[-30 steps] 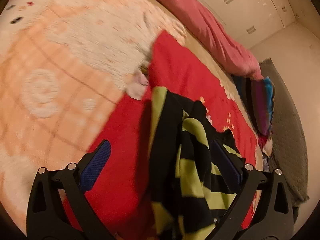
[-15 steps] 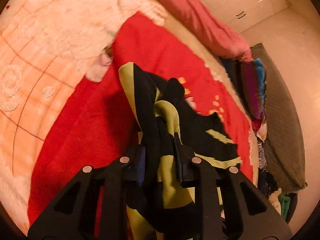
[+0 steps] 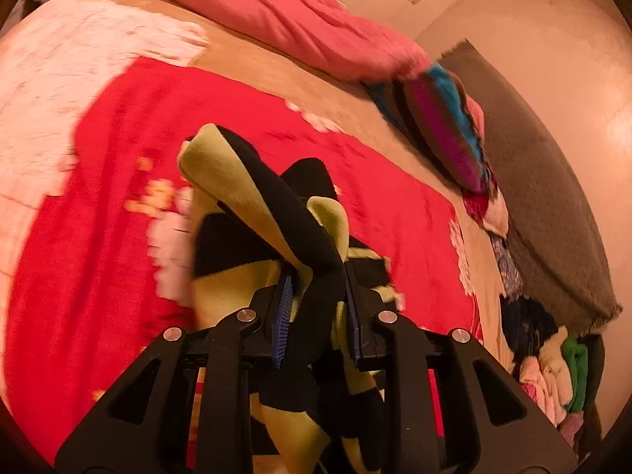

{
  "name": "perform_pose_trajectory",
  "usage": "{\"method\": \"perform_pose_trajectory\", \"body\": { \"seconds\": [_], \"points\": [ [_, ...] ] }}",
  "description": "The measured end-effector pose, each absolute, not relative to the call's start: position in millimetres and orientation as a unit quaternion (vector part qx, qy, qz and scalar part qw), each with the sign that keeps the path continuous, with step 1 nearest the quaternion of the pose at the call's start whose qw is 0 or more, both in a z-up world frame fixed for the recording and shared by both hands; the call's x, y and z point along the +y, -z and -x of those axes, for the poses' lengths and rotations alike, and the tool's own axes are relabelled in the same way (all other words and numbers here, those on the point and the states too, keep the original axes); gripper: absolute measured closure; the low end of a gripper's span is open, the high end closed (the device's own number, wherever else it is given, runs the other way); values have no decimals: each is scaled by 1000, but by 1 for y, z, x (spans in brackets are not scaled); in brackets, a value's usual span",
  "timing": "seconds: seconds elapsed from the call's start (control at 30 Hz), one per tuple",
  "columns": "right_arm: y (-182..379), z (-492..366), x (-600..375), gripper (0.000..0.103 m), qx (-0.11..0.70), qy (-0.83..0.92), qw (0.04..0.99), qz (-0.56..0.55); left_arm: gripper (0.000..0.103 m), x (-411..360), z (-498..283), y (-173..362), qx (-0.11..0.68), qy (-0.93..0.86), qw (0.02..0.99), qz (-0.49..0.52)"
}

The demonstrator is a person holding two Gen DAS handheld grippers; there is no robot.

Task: Fold small clothes
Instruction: 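Lift the held edge with both grippers and fold the sweater over onto itself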

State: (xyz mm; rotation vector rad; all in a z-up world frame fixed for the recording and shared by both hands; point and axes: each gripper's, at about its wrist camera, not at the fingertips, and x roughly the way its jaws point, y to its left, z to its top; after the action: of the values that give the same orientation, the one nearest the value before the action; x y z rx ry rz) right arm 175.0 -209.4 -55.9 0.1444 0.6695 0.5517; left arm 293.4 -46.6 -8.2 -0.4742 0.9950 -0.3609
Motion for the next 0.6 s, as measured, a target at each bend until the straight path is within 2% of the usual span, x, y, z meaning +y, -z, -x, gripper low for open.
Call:
{"method": "perform_pose_trajectory", "body": {
  "seconds": [0.1, 0.13, 0.17, 0.2, 0.33, 0.6],
  "points": [
    [67, -172, -242, 96, 344, -243, 901, -108, 81, -85, -292, 13, 473, 183, 835, 215],
    [73, -173, -250, 96, 354, -235, 897, -121, 73, -99, -292, 18, 476, 189, 831, 217],
    [78, -174, -258, 96, 364, -228, 893, -133, 59, -107, -292, 23, 480, 191, 829, 216],
    [86, -174, -268, 96, 378, -221, 885, -157, 54, -116, -291, 27, 483, 195, 827, 214],
    [102, -171, -292, 96, 398, -207, 871, -201, 52, -136, -278, 24, 463, 200, 843, 188],
    [98, -160, -295, 96, 395, -222, 868, -204, 45, -91, -227, 12, 405, 98, 898, 139]
  ]
}}
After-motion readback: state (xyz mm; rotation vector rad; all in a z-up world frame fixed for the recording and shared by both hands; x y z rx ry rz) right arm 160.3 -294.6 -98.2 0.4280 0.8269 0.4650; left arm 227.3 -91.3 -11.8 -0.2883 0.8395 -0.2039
